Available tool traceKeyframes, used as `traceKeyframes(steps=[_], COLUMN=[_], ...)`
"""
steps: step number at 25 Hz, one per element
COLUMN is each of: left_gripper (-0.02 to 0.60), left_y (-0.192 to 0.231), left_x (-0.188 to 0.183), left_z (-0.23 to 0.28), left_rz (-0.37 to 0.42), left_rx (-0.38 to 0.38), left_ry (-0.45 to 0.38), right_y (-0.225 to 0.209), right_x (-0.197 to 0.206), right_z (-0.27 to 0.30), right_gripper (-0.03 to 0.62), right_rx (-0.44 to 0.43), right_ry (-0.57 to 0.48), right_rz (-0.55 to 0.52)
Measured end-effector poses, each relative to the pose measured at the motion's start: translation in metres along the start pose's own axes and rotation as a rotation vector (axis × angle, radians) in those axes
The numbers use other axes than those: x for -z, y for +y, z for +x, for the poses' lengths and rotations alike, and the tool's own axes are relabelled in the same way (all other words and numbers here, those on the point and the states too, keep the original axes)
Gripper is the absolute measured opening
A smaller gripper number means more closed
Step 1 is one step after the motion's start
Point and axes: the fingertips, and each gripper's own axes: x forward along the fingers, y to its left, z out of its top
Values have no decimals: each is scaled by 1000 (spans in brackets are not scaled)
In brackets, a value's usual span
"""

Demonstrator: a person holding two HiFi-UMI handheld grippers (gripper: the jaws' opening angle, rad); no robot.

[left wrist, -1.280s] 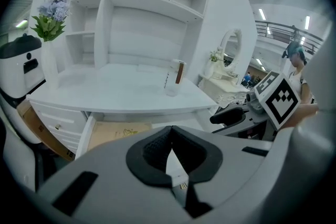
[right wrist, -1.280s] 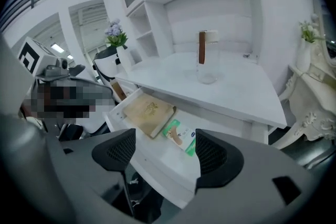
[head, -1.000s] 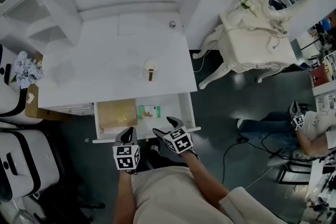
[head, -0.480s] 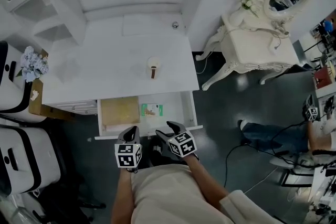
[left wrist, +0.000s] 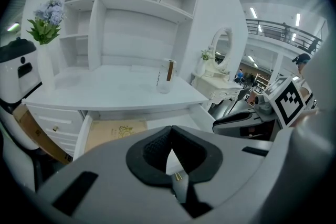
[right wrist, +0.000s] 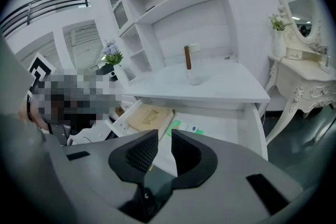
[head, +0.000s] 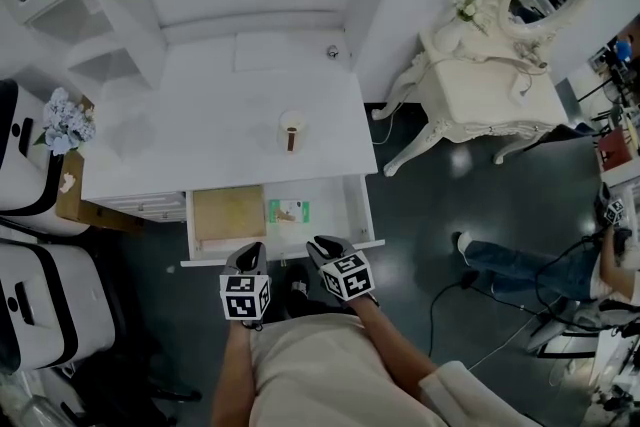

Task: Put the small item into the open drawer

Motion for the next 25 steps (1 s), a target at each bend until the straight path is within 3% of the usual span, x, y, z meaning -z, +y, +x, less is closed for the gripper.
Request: traceKeyframes(steps=[6,25], left_gripper=[17,17], left_y=[-3,0], left_x=[0,3], left_z=[1,9], left_rz=[12,-1], left_rx=[5,6], left_ry=[0,17], right_y=[-8,-20], right_x=[4,8], right_z=[-3,0], right_gripper=[26,26], right_rx=[30,50], right_ry=[6,37], right_rz=[25,28])
